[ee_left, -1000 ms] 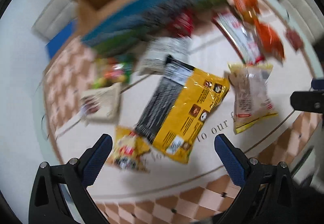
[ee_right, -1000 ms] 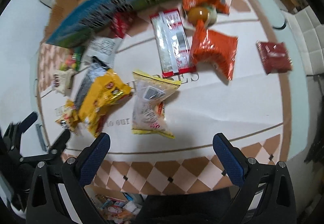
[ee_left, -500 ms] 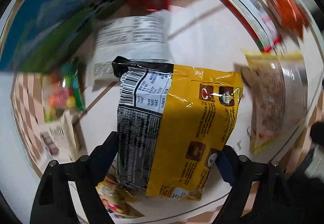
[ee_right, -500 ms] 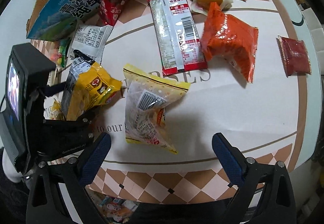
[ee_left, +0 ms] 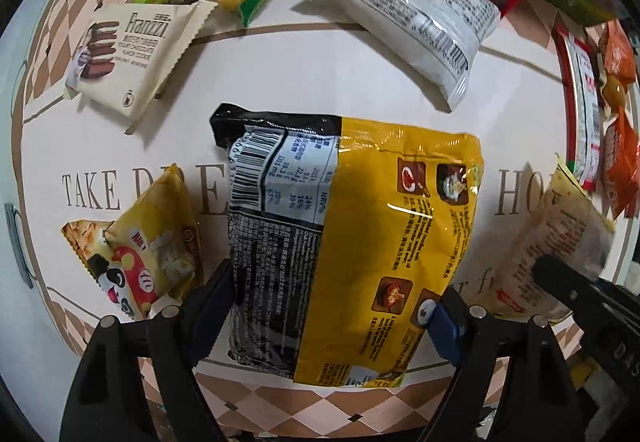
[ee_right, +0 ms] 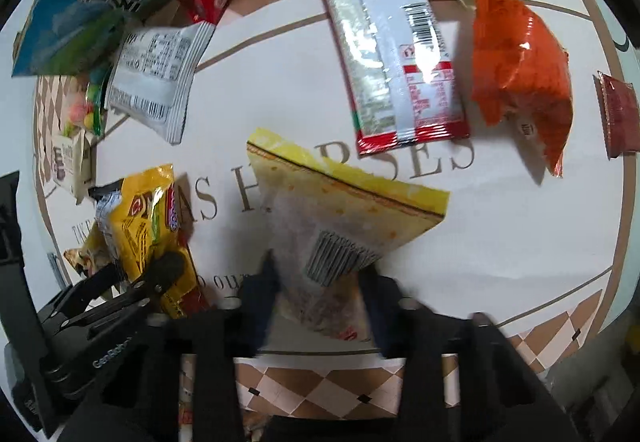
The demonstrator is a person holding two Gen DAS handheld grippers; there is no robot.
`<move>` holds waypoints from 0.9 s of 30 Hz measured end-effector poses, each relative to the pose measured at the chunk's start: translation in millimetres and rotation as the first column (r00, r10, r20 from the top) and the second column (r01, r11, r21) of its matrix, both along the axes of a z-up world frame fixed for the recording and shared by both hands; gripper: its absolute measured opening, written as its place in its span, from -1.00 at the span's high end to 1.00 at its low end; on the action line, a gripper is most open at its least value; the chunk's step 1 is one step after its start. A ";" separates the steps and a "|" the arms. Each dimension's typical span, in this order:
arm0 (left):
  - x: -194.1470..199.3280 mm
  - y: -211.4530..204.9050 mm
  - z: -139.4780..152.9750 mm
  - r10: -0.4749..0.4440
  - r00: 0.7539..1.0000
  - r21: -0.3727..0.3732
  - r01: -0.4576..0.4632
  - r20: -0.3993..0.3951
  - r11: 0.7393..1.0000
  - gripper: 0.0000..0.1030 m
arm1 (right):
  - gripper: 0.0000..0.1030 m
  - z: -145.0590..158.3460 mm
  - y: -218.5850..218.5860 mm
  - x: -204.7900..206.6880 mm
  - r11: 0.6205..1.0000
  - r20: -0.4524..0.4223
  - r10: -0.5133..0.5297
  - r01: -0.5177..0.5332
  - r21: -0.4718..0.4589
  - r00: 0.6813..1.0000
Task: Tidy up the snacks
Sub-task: 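Carry both bags into the box and open both grippers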
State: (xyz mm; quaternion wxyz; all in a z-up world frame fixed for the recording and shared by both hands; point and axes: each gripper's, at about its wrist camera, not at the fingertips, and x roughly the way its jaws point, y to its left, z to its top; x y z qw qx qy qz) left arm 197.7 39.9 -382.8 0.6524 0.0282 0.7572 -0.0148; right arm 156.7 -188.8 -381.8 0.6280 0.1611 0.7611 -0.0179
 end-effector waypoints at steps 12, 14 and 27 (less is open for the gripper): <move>-2.7 7.7 -10.3 -0.017 0.999 -0.036 0.018 0.032 0.999 -0.67 | 0.20 -9.0 33.0 -17.3 0.998 -0.026 0.015 -0.016 -0.056 1.000; 1.5 6.7 -12.2 -0.016 0.999 -0.035 0.017 0.040 0.999 -0.64 | 0.20 -10.3 34.4 -15.9 0.997 -0.018 0.016 -0.017 -0.069 1.000; -19.2 0.2 28.0 -0.002 0.994 -0.042 0.007 0.113 0.999 -0.61 | 0.42 18.2 52.4 -49.9 0.994 0.069 0.080 -0.074 -0.078 0.994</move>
